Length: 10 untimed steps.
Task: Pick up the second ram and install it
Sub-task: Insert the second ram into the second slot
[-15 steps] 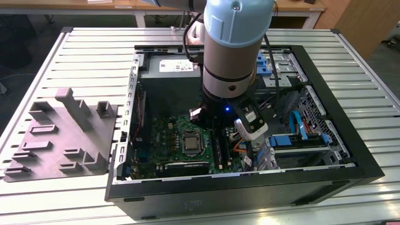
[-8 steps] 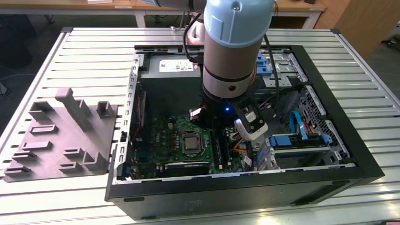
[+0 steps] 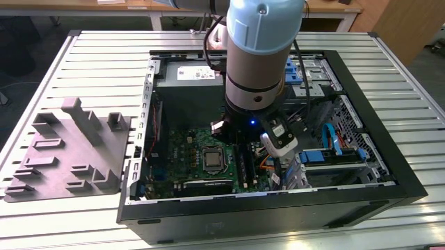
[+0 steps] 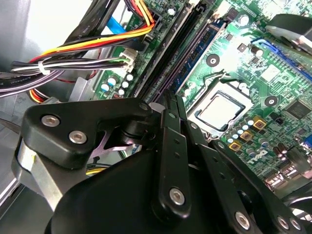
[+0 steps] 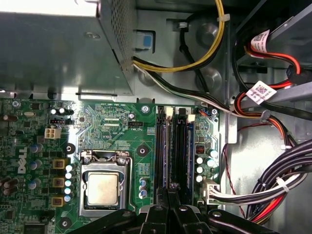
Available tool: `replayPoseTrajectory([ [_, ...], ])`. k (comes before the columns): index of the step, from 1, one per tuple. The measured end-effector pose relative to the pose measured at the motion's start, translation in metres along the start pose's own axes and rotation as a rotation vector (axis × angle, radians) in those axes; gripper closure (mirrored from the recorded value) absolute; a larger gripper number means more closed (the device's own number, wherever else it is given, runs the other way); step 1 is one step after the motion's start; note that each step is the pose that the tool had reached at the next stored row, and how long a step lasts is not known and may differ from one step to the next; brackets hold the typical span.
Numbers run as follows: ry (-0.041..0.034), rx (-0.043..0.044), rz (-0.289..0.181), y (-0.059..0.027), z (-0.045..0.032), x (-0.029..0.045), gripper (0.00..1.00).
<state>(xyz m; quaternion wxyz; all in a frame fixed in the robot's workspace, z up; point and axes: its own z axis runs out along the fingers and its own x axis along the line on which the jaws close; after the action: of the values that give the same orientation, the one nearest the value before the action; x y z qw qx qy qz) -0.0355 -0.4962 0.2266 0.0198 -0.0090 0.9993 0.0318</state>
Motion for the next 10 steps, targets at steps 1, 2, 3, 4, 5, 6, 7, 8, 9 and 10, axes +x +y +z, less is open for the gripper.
replayPoseTrajectory([
  [1,0.0001,0.0,0.0,0.0,0.0,0.0,0.89],
  [2,0.0,0.0001,0.0,0.0,0.0,0.0,0.89],
  [3,-0.0001,-0.0002,0.0,0.0,0.0006,0.0,0.89],
  [4,-0.0001,-0.0004,0.0,0.0,0.0016,0.0,0.89],
  [5,-0.0001,-0.0002,0.0,-0.0001,0.0022,0.0001,0.89],
  [6,0.0,0.0,0.0,-0.0001,0.0022,0.0001,0.89],
  [7,0.0001,0.0002,0.0,-0.0001,0.0022,0.0001,0.89],
  [8,0.0,0.0001,0.0,-0.0001,0.0022,0.0001,0.89],
  [9,0.0,0.0001,0.0,-0.0002,0.0026,0.0001,0.89],
  [10,0.0,0.0,0.0,-0.0002,0.0035,0.0002,0.89],
])
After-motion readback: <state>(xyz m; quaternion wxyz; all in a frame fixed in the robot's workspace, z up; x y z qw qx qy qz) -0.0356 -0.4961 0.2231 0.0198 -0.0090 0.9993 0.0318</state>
